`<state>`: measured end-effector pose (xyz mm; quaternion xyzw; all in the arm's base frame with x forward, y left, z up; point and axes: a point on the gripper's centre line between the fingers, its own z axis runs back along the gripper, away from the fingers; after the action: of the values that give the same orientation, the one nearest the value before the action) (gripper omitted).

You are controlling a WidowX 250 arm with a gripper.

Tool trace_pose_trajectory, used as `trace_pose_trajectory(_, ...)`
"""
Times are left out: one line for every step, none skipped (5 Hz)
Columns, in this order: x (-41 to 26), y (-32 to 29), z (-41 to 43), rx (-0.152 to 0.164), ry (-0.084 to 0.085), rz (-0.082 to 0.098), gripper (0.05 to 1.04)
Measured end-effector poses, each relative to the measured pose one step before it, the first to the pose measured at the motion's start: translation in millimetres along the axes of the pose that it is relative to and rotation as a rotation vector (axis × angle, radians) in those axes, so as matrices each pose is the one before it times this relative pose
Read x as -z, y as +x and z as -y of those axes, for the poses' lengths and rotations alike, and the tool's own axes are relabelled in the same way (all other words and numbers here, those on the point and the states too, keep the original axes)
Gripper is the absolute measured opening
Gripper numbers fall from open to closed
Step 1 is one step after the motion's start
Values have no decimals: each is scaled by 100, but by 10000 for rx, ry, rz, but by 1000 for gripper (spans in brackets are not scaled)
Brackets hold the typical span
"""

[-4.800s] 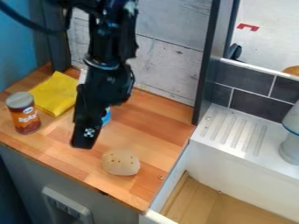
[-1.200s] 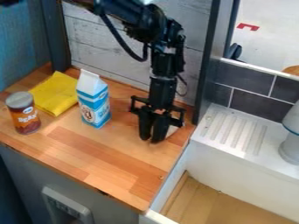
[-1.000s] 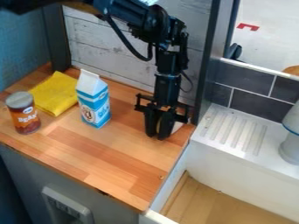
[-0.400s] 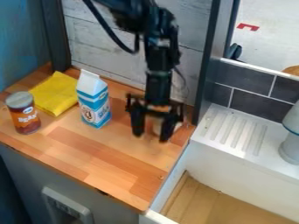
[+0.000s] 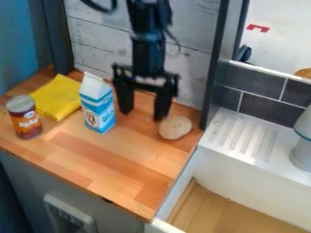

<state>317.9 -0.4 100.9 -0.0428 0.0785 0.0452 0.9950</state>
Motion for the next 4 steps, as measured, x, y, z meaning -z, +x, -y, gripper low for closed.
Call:
trace_pose_trajectory(-3523, -2957, -1451, 511, -182, 668, 1001)
trace_pose_trajectory(-2401, -1733, -1761, 122, -358, 598, 1001)
trace_pose_trajectory(-308, 81, -2798, -608, 302, 882, 1001)
trace_pose_trajectory(137, 106, -2900, -251, 860, -209, 1001)
